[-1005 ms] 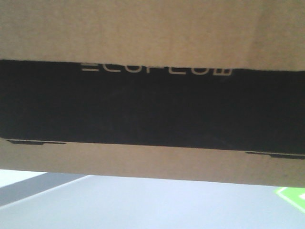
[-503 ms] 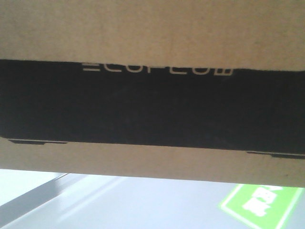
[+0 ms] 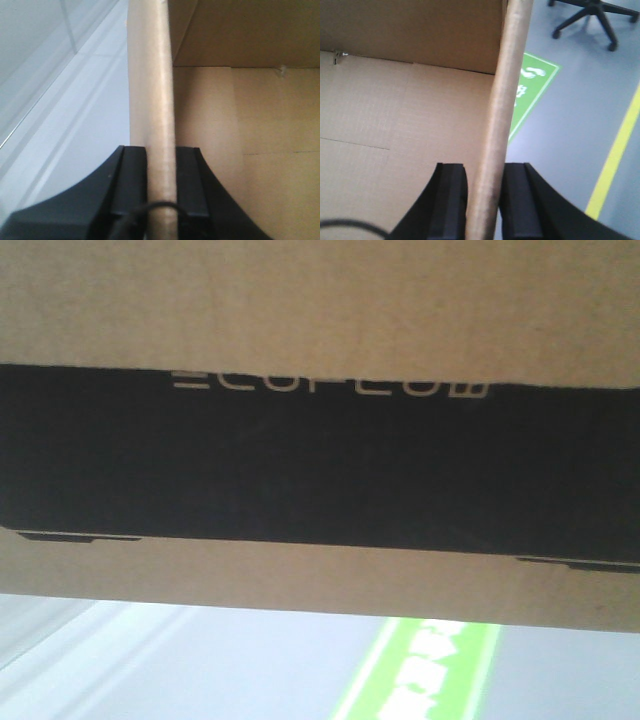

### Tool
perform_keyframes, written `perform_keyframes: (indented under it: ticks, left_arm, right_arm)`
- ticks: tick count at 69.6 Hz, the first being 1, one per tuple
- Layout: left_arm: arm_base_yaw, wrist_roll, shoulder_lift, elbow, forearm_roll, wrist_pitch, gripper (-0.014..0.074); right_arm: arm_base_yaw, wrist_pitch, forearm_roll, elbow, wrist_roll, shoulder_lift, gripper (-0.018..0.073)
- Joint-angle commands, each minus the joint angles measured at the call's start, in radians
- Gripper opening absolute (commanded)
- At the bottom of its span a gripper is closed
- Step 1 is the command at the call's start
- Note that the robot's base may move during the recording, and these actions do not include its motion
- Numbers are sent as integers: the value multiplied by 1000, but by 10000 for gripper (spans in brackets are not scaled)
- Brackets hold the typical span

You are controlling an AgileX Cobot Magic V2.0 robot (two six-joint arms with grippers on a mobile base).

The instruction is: Grab box from left shelf to table start

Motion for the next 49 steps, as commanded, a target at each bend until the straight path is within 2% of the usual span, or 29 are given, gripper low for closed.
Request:
perform_keyframes:
  ticks: [1, 49]
  left_arm:
    - [-17, -10, -6, -37, -55, -210, -96]
    - [-17, -10, -6, -37, -55, -210, -96]
  right_arm:
    - [8, -147, 65, -36, -23, 1, 58]
    - [8, -147, 65, -36, -23, 1, 58]
